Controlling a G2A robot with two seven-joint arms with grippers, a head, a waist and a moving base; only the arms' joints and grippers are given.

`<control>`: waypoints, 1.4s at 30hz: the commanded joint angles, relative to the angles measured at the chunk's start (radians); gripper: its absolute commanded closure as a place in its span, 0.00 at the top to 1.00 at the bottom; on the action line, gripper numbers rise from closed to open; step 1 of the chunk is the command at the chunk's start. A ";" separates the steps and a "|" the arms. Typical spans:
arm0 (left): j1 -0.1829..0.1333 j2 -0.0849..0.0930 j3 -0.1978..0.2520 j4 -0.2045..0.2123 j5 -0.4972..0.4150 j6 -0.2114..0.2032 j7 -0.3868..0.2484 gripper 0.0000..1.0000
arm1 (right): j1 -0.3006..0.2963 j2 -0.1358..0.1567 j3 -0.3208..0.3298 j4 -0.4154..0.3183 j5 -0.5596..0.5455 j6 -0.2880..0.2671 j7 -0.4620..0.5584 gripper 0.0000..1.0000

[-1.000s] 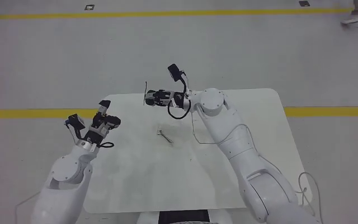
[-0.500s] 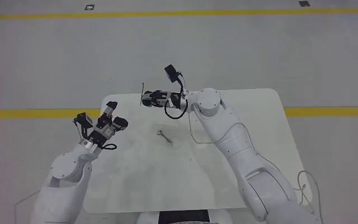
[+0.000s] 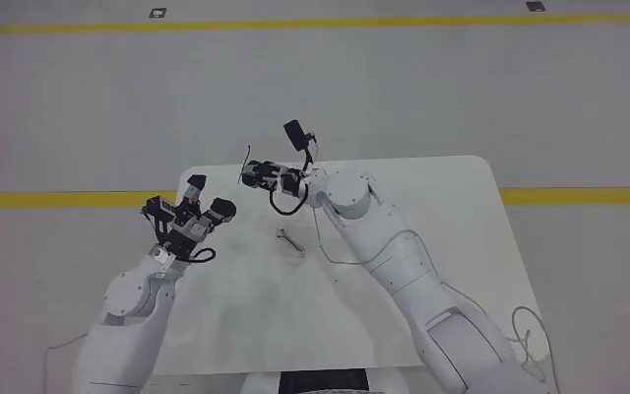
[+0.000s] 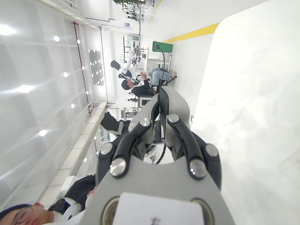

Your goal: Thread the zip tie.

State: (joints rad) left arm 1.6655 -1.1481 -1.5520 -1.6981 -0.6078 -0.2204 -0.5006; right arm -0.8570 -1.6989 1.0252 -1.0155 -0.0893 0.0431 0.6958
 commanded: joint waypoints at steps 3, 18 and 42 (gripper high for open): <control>0.000 0.000 0.000 0.000 0.000 0.003 0.000 1.00 | 0.000 0.000 0.000 0.001 0.000 -0.001 0.001 0.00; -0.020 -0.002 0.022 0.027 0.033 -0.013 0.015 0.42 | -0.055 0.014 -0.030 -0.089 -0.061 0.055 -0.025 0.00; -0.030 -0.001 0.037 0.061 0.061 -0.019 -0.011 0.14 | -0.055 0.024 -0.054 -0.109 -0.026 0.068 -0.030 0.00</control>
State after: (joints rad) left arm 1.6362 -1.1494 -1.5151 -1.6376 -0.5485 -0.2385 -0.5104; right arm -0.9119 -1.6751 0.9712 -1.1243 -0.1205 0.1130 0.6659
